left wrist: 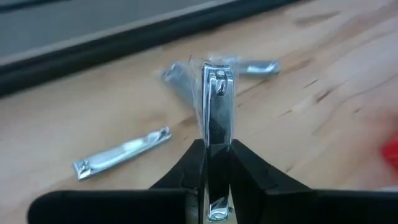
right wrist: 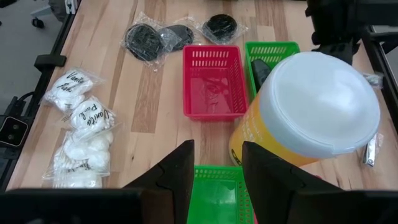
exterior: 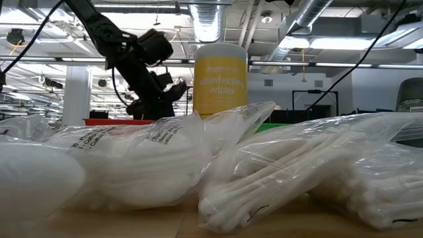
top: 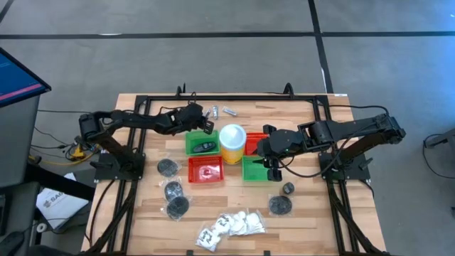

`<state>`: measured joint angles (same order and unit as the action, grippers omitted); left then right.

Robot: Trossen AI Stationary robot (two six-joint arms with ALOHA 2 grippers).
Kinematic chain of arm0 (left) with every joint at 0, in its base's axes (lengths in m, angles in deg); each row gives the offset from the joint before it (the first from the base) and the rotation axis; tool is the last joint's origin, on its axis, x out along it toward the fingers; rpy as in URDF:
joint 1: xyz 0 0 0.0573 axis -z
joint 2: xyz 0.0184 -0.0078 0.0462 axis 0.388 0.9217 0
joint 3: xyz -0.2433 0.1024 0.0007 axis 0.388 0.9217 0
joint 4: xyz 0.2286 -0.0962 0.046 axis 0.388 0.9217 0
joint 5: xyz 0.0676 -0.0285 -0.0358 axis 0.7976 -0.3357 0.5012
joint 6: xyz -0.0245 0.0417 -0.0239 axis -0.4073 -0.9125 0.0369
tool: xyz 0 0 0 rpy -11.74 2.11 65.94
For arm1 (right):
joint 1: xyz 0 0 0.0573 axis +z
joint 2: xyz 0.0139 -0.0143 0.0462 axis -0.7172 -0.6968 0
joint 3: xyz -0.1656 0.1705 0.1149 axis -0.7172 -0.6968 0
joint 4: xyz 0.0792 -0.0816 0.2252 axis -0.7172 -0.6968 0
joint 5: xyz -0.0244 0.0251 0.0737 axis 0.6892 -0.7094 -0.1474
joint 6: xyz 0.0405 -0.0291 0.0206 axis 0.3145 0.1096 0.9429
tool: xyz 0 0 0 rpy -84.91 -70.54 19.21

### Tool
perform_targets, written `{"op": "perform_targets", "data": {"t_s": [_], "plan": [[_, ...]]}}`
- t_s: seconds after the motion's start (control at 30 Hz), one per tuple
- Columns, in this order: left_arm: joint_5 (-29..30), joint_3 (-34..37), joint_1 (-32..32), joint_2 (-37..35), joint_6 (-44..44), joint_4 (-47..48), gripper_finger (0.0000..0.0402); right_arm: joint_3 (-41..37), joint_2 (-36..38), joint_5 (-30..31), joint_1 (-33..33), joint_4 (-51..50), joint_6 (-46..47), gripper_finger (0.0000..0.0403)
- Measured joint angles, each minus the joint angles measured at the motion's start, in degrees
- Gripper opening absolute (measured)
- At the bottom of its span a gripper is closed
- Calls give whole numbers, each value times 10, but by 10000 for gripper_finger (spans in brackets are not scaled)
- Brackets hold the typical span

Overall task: Pick & Place Travel size toiletries
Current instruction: Put the silver nail cutter into the right green bin

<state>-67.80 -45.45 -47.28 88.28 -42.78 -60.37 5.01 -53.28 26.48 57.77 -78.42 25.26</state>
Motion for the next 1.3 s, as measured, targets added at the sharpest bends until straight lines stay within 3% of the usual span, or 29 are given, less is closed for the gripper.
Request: {"op": "perform_targets", "data": {"t_s": [0.23,0.73,0.97,1.3], "plan": [[5,-1,26,-77,-19,9,36,0,0,0,0,0,0,124],[26,-1,155,-217,-94,8,38,0,0,0,-1,0,5,124],[28,-1,222,-227,-121,-29,40,0,0,0,-1,7,4,124],[27,-1,325,-194,-200,-164,41,-1,0,0,-1,43,-19,124]]}}
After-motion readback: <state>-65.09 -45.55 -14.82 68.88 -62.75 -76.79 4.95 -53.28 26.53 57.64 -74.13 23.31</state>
